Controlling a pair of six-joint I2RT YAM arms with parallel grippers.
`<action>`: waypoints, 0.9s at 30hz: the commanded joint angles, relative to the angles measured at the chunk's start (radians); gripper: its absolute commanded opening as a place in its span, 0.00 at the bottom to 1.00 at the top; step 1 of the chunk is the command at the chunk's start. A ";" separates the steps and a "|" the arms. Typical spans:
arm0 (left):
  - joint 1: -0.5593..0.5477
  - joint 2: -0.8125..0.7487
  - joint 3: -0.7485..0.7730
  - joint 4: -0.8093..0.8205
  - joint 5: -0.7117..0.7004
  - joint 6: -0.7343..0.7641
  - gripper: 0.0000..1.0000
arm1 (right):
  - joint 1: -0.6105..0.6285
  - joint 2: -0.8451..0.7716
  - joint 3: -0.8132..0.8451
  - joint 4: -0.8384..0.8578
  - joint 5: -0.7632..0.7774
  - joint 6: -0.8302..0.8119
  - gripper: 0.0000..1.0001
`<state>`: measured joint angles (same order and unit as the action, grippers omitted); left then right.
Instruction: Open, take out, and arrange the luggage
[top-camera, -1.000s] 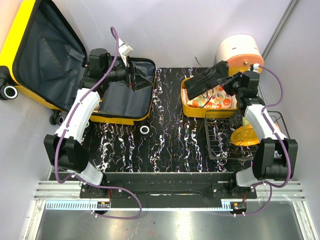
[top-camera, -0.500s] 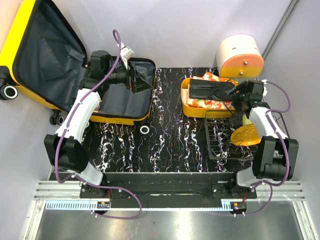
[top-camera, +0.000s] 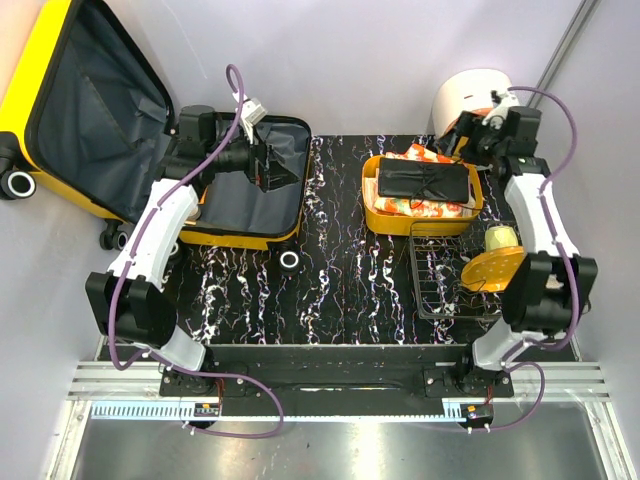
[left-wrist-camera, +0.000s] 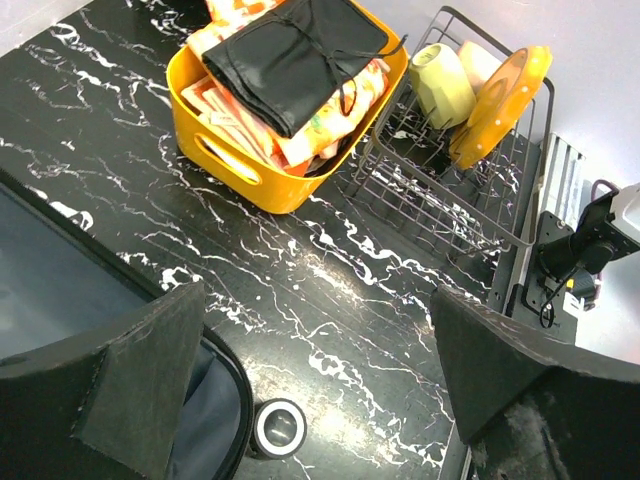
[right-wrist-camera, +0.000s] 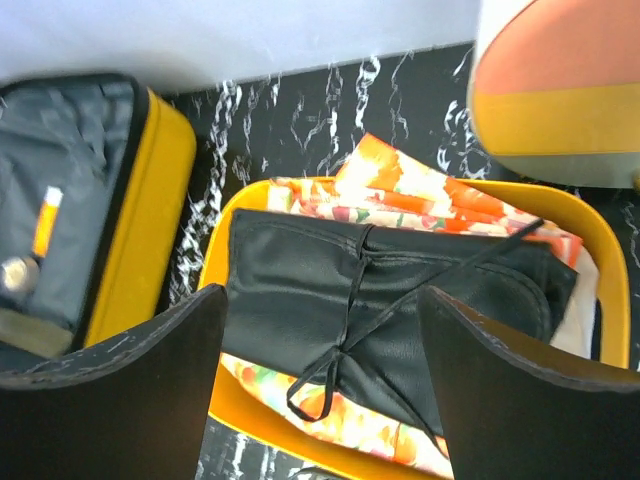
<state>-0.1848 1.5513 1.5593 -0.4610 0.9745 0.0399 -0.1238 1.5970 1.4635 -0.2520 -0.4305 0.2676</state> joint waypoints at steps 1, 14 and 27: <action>0.044 -0.019 0.010 0.016 -0.020 -0.028 0.98 | 0.068 0.153 0.087 -0.130 -0.056 -0.226 0.86; 0.093 -0.083 -0.071 -0.018 -0.059 -0.003 0.98 | 0.101 0.316 0.320 -0.457 -0.066 -0.517 0.85; 0.108 -0.106 -0.084 -0.028 -0.059 0.003 0.98 | 0.429 0.441 0.555 -0.374 0.015 -0.642 0.88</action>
<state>-0.0856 1.4918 1.4792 -0.5041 0.9237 0.0292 0.2344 1.9545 1.9320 -0.6750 -0.4644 -0.3382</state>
